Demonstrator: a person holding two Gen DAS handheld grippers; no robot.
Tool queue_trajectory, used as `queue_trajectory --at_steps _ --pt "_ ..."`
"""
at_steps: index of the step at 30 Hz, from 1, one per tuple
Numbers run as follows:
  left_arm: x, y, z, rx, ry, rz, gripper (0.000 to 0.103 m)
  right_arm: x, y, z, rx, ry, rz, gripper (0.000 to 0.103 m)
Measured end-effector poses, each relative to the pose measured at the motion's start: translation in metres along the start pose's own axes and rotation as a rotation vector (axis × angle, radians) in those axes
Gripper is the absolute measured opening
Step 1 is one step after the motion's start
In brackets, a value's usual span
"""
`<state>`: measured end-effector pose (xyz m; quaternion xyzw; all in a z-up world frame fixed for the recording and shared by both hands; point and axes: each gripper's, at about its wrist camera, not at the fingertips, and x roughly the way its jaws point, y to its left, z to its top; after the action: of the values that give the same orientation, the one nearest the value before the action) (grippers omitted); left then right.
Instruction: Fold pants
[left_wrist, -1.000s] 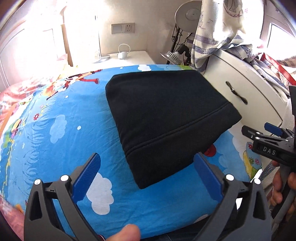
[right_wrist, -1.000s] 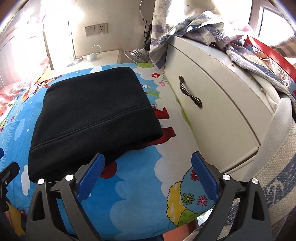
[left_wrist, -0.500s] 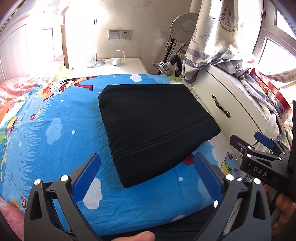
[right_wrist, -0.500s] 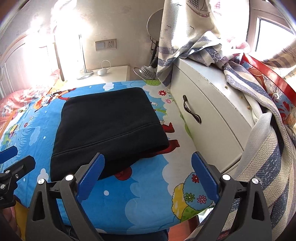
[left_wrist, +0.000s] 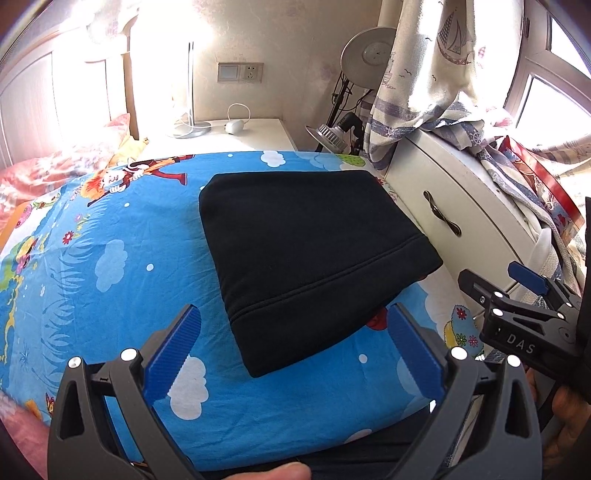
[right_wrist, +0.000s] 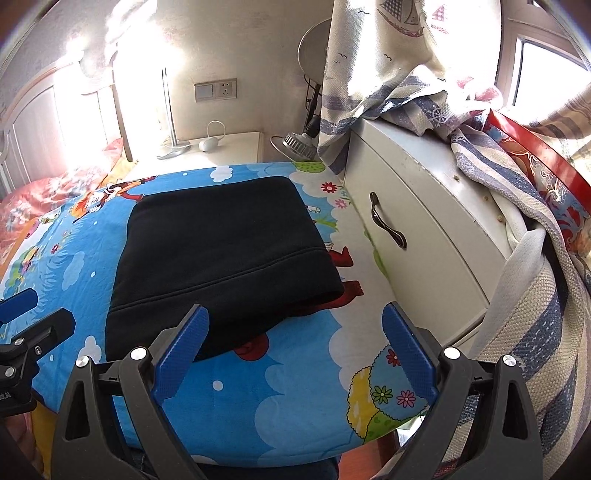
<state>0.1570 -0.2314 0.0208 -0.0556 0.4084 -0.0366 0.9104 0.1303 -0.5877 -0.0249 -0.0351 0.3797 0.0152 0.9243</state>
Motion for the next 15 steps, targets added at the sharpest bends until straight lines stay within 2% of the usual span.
queue_trajectory --at_steps 15 --pt "0.0 -0.0002 -0.0001 0.0 0.0 0.0 0.101 -0.0035 0.0027 0.002 0.0 -0.003 0.02 0.091"
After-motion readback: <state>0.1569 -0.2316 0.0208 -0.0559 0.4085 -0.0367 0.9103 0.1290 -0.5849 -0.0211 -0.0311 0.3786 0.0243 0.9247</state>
